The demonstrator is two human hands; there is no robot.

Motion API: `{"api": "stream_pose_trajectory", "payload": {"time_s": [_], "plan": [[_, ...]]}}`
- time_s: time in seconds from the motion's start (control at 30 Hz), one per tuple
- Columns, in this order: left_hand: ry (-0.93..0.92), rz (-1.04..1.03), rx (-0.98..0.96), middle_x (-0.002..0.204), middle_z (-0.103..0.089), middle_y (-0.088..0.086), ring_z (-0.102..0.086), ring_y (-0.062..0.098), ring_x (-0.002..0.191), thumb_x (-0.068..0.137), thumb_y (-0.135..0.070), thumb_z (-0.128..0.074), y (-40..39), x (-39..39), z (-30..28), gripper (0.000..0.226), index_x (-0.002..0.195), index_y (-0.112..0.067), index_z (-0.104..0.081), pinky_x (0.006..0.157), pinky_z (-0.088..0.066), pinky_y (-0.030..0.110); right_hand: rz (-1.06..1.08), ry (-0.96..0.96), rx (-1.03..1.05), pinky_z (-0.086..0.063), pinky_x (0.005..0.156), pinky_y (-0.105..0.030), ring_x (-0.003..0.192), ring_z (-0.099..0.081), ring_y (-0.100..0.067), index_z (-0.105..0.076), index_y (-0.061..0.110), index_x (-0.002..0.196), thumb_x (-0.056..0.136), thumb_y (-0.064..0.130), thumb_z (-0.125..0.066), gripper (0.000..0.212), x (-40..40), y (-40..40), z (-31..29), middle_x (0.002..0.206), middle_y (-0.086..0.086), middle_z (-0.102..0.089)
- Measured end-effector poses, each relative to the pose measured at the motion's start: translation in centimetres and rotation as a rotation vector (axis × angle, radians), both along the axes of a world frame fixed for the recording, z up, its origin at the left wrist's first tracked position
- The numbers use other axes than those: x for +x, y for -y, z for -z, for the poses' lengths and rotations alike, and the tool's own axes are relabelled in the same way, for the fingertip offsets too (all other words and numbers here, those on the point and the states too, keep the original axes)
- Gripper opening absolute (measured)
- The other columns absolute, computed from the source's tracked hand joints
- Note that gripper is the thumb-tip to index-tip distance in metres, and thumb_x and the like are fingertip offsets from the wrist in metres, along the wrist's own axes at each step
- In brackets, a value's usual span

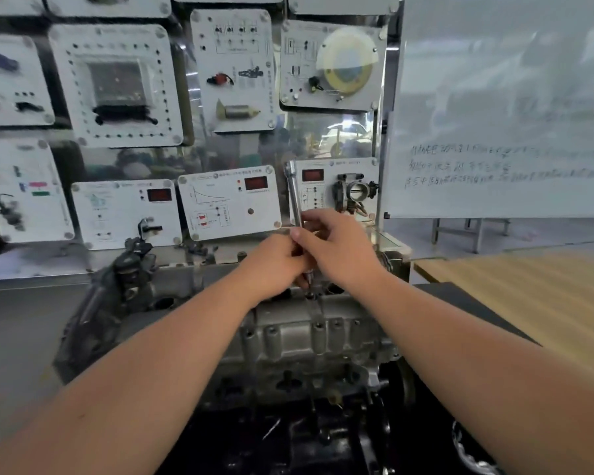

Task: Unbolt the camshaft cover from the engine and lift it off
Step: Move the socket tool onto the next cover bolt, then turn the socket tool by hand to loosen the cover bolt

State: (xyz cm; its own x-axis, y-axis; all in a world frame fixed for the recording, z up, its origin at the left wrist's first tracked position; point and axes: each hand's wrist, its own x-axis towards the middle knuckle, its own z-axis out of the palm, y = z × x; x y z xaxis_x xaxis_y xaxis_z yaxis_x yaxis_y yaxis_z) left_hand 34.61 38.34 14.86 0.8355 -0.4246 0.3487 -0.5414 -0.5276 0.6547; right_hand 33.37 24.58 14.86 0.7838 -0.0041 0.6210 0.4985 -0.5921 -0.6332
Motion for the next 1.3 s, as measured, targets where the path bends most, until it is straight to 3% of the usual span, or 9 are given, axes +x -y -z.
{"api": "stream_pose_trajectory", "payload": {"time_s": [0.13, 0.2, 0.27, 0.4, 0.63, 0.9, 1.1, 1.23, 1.3], "plan": [[0.016, -0.018, 0.045, 0.075, -0.076, -0.008, -0.075, 0.010, 0.066, 0.099, -0.014, -0.056, 0.0, 0.9, 0.6, 0.022, 0.106, -0.026, -0.073, 0.064, -0.057, 0.026, -0.029, 0.031, 0.118, -0.048, 0.083, -0.021, 0.090, -0.065, -0.009, -0.073, 0.017, 0.112, 0.089, 0.021, -0.076, 0.024, 1.0, 0.3, 0.8, 0.087, 0.014, -0.067], [0.029, -0.010, 0.067, 0.071, -0.075, -0.009, -0.074, 0.009, 0.066, 0.098, -0.015, -0.057, -0.1, 1.2, 0.7, 0.020, 0.097, -0.027, -0.073, 0.069, -0.056, 0.034, -0.047, 0.040, 0.135, -0.051, 0.081, -0.024, 0.087, -0.067, -0.010, -0.074, 0.016, 0.105, 0.088, 0.018, -0.076, 0.017, 1.2, 0.5, 1.0, 0.086, 0.010, -0.070], [0.039, 0.002, 0.076, 0.070, -0.073, -0.012, -0.074, 0.009, 0.065, 0.097, -0.014, -0.058, -0.3, 1.6, 0.9, 0.025, 0.086, -0.033, -0.069, 0.065, -0.053, 0.031, -0.058, 0.039, 0.140, -0.053, 0.082, -0.028, 0.087, -0.068, -0.013, -0.074, 0.012, 0.105, 0.089, 0.016, -0.075, 0.017, 1.2, 0.5, 1.1, 0.087, 0.005, -0.072], [0.045, 0.020, 0.039, 0.071, -0.075, -0.010, -0.075, 0.011, 0.065, 0.096, -0.013, -0.059, -0.6, 2.2, 1.3, 0.027, 0.082, -0.035, -0.069, 0.071, -0.055, 0.033, -0.057, 0.051, 0.112, -0.053, 0.080, -0.025, 0.083, -0.065, -0.008, -0.073, 0.015, 0.105, 0.090, 0.017, -0.074, 0.015, 1.0, 0.4, 1.1, 0.084, 0.010, -0.069], [0.075, 0.012, 0.045, 0.074, -0.075, -0.003, -0.074, 0.008, 0.064, 0.095, -0.017, -0.063, -0.6, 2.5, 1.5, 0.012, 0.091, -0.019, -0.073, 0.071, -0.056, 0.035, -0.069, 0.063, 0.104, -0.053, 0.076, -0.029, 0.083, -0.066, -0.014, -0.074, 0.014, 0.101, 0.091, 0.016, -0.072, 0.010, 1.0, 0.6, 1.3, 0.084, 0.005, -0.070], [0.013, -0.005, -0.020, 0.070, -0.076, -0.004, -0.075, 0.010, 0.065, 0.089, -0.016, -0.071, -0.8, 2.2, 1.5, 0.012, 0.081, -0.023, -0.074, 0.078, -0.060, 0.039, -0.012, 0.112, 0.018, -0.049, 0.066, -0.020, 0.074, -0.063, -0.011, -0.074, 0.015, 0.092, 0.091, 0.017, -0.071, 0.004, 0.9, 0.5, 1.4, 0.080, 0.003, -0.071], [-0.042, 0.034, -0.020, 0.077, -0.077, -0.002, -0.076, 0.015, 0.070, 0.087, -0.020, -0.075, -1.1, 2.0, 1.4, 0.004, 0.087, -0.024, -0.076, 0.090, -0.058, 0.047, 0.018, 0.119, 0.014, -0.044, 0.062, -0.010, 0.068, -0.059, 0.003, -0.069, 0.024, 0.082, 0.088, 0.022, -0.075, 0.009, 0.5, 0.4, 1.4, 0.074, 0.014, -0.066], [-0.054, 0.010, 0.011, 0.072, -0.077, 0.002, -0.075, 0.016, 0.071, 0.070, -0.039, -0.071, -1.0, 1.9, 1.3, 0.015, 0.084, -0.035, -0.074, 0.083, -0.058, 0.046, 0.092, 0.151, -0.037, -0.050, 0.068, -0.025, 0.076, -0.063, -0.011, -0.074, 0.016, 0.088, 0.087, 0.036, -0.076, 0.020, 0.4, -0.1, 1.3, 0.076, 0.006, -0.068], [-0.048, 0.006, 0.017, 0.075, -0.077, 0.004, -0.075, 0.019, 0.071, 0.075, -0.034, -0.074, -0.9, 1.9, 1.3, 0.013, 0.086, -0.026, -0.075, 0.086, -0.059, 0.051, 0.109, 0.141, -0.026, -0.052, 0.073, -0.032, 0.079, -0.065, -0.016, -0.076, 0.014, 0.090, 0.089, 0.033, -0.074, 0.020, 0.3, -0.2, 1.2, 0.080, 0.000, -0.071]]}}
